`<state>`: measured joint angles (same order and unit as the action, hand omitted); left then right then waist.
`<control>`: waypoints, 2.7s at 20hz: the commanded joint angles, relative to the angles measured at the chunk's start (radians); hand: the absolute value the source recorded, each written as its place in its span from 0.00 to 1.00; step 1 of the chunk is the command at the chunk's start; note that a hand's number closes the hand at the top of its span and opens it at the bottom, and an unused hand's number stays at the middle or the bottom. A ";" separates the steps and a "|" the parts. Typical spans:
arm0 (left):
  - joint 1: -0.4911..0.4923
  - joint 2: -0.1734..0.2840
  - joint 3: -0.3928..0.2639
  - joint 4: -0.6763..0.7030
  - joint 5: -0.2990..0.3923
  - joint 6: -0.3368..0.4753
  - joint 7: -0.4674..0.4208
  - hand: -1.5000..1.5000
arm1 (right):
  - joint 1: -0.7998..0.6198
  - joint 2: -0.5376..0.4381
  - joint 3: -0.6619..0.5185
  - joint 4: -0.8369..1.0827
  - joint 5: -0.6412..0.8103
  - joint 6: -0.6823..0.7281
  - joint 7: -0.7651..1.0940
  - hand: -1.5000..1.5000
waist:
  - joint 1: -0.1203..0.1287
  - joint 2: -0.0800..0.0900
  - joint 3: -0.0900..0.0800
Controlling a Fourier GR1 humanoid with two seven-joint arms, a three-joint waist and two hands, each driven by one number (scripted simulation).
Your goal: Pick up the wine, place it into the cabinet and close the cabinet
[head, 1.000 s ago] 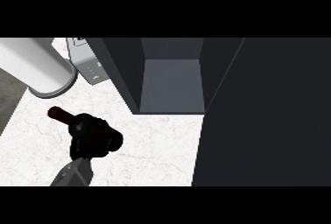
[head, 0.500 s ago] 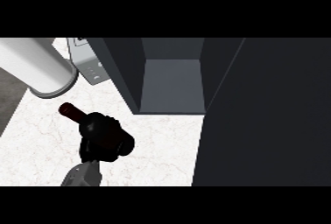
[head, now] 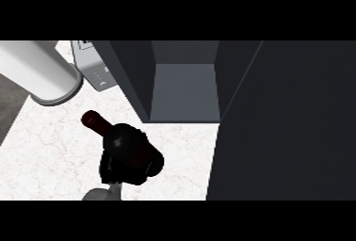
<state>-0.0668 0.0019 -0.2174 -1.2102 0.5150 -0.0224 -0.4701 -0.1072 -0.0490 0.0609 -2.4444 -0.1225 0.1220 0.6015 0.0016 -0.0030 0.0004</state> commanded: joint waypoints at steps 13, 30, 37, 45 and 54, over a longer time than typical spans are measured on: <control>-0.142 -0.002 -0.225 0.190 0.256 0.242 -0.132 1.00 | 0.087 0.039 0.098 -0.039 0.021 0.007 -0.018 0.00 | -0.009 0.003 -0.001; -0.484 -0.002 -0.304 0.482 0.487 0.299 -0.263 1.00 | -0.052 -0.014 -0.065 0.072 -0.097 0.020 -0.027 0.00 | -0.015 0.006 -0.001; -0.593 -0.002 -0.289 0.550 0.580 0.331 -0.230 1.00 | 0.043 -0.005 -0.037 0.018 -0.102 0.043 -0.049 0.00 | -0.020 0.005 -0.001; -0.711 -0.002 -0.229 0.772 0.608 0.212 -0.312 1.00 | 0.025 0.006 -0.026 0.079 -0.074 0.049 -0.102 0.00 | -0.030 0.010 -0.001; -0.922 -0.002 -0.159 0.898 0.612 0.275 -0.188 1.00 | 0.024 0.018 0.006 0.089 -0.054 0.052 -0.117 0.00 | -0.042 0.015 -0.001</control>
<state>-0.8939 -0.0005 -0.4070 -0.3719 1.1041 0.2287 -0.6800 -0.0493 -0.0320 0.0634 -2.3711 -0.1720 0.1809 0.4734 -0.0312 0.0107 -0.0025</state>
